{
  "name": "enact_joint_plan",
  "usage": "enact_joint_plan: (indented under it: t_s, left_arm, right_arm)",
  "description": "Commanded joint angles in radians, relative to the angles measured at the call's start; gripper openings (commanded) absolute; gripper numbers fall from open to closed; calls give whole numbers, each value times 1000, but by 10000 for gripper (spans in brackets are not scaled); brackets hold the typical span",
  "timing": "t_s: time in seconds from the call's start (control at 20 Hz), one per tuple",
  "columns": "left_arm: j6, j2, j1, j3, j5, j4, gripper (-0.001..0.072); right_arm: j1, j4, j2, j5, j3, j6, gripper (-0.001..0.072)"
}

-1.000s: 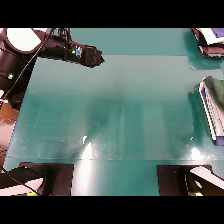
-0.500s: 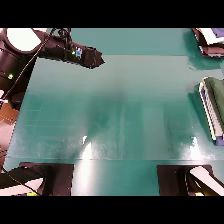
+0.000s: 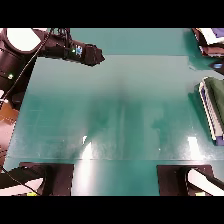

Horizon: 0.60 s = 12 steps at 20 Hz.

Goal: Fold the shirts.

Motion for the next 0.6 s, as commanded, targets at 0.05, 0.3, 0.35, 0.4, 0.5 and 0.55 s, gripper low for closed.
enact_joint_plan:
  t_s: [0.05,0.3,0.35,0.4,0.5,0.55]
  left_arm:
    - [-1,0,0,0,42,-1,33]
    - [-1,0,0,0,44,-1,34]
    - [-1,0,0,0,45,-1,33]
    - [-1,0,0,0,47,-1,33]
    - [-1,0,0,0,51,-1,33]
    - [-1,0,0,0,53,-1,33]
  right_arm:
    - [208,4,-85,-3,72,0,90]
    - [251,4,-107,-7,103,0,21]
    - [249,3,-107,-5,103,0,20]
    - [240,5,-106,-3,103,0,21]
    - [238,3,-107,-5,103,0,21]
    - [238,4,-107,-5,103,0,21]
